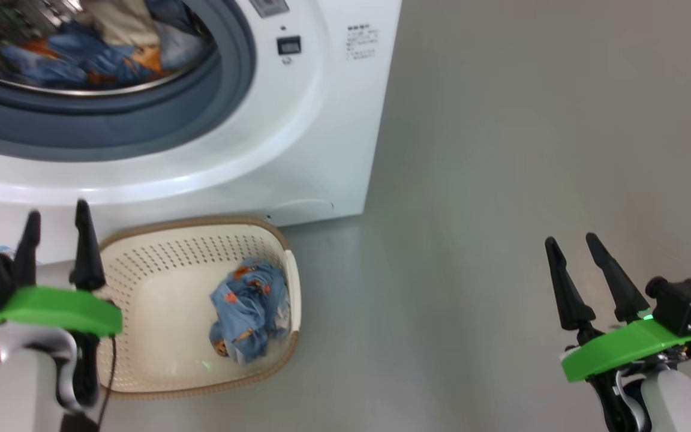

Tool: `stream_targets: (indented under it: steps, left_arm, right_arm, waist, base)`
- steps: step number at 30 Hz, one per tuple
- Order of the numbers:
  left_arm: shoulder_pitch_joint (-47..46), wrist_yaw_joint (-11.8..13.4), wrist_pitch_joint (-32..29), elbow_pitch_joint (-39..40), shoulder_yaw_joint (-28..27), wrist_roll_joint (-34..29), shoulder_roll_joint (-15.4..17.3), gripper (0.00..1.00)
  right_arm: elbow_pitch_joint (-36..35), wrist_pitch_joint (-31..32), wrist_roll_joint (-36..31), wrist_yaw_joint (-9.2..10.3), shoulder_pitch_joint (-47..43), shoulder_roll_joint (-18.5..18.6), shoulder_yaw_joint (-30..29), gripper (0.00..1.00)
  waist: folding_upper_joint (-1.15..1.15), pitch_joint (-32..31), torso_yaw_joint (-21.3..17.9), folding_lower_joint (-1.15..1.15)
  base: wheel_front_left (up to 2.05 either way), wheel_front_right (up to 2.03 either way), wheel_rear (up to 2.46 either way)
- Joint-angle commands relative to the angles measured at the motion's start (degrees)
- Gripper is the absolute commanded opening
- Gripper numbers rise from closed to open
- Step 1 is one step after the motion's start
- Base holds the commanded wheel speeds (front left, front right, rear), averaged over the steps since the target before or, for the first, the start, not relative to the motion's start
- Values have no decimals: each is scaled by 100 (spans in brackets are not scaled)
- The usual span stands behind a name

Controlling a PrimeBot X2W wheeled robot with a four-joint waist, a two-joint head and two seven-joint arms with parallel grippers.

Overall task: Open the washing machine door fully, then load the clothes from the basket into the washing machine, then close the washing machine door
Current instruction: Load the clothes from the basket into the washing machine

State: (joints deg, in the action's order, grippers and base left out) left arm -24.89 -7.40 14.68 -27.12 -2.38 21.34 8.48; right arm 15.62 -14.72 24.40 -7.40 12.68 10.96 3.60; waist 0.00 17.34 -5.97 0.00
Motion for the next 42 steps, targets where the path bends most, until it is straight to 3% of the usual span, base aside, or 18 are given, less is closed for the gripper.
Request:
stream_targets:
  steps: [1, 19, 31, 42]
  left_arm:
    - [169, -9, 32, 229, -194, -68, 136, 100]
    - [1875, -9, 32, 1187, -251, -244, -77, 100]
    - [2739, -9, 32, 1926, -554, -367, -253, 100]
    - [2712, -9, 32, 2028, -659, -389, -350, 100]
  right_arm:
    - [-96, -28, 67, -9, -134, 89, 99, 100]
    - [-62, -28, 209, -9, -933, 319, -8, 100]
    - [-120, -28, 221, -9, -1102, 370, -120, 100]
    - [-145, -28, 212, -9, -1009, 357, -108, 100]
  waist:
    - [0, -377, 248, 0]
    - [0, -1264, 500, 0]
    - [0, -1357, 465, 0]
    - [0, -1255, 474, 0]
  base:
    - [0, 0, 0]
    - [0, 0, 0]
    - [0, 0, 0]
    - [0, 0, 0]
